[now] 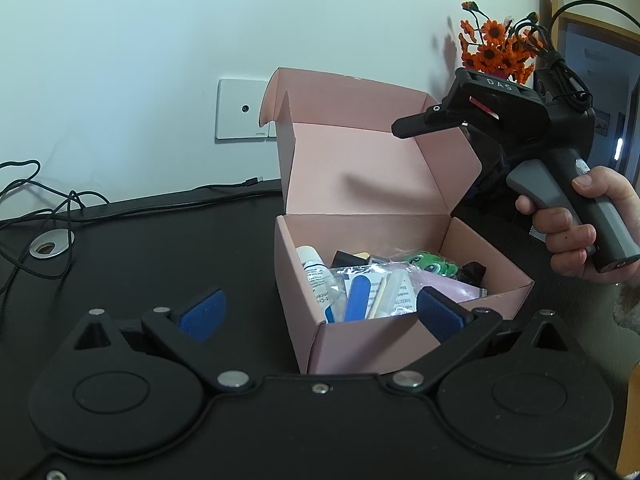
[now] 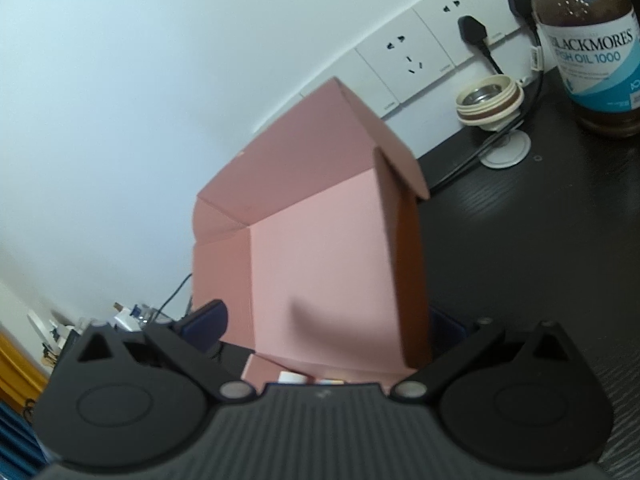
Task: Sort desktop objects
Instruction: 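Push the pink box lid down over the box with the right gripper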
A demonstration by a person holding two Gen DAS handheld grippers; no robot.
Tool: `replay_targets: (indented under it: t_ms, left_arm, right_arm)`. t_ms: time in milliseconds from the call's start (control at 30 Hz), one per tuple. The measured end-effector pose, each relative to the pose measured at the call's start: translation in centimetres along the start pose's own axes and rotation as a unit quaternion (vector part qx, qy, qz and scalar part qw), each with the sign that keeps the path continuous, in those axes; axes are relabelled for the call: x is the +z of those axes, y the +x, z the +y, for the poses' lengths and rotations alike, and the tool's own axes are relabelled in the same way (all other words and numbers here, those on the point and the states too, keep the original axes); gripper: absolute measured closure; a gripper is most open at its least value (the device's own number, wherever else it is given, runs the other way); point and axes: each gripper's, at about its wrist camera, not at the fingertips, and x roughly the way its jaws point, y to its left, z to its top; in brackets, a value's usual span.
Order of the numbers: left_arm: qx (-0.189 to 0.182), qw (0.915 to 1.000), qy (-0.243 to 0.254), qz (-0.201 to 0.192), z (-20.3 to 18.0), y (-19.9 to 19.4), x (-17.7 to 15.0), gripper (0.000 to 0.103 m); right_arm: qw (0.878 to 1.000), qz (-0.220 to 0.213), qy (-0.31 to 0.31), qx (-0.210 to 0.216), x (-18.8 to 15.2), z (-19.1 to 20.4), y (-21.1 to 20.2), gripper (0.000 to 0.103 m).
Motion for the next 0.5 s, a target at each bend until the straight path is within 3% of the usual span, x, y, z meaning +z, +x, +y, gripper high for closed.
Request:
replay_targets:
  t_ms: [500]
  left_arm:
    - [0.002,1.0,-0.002,-0.002,-0.1,0.0,-0.1,0.0]
  right_arm:
    - [1.0,-0.023,-0.018,0.001,0.4,0.6,-1.9,0.001]
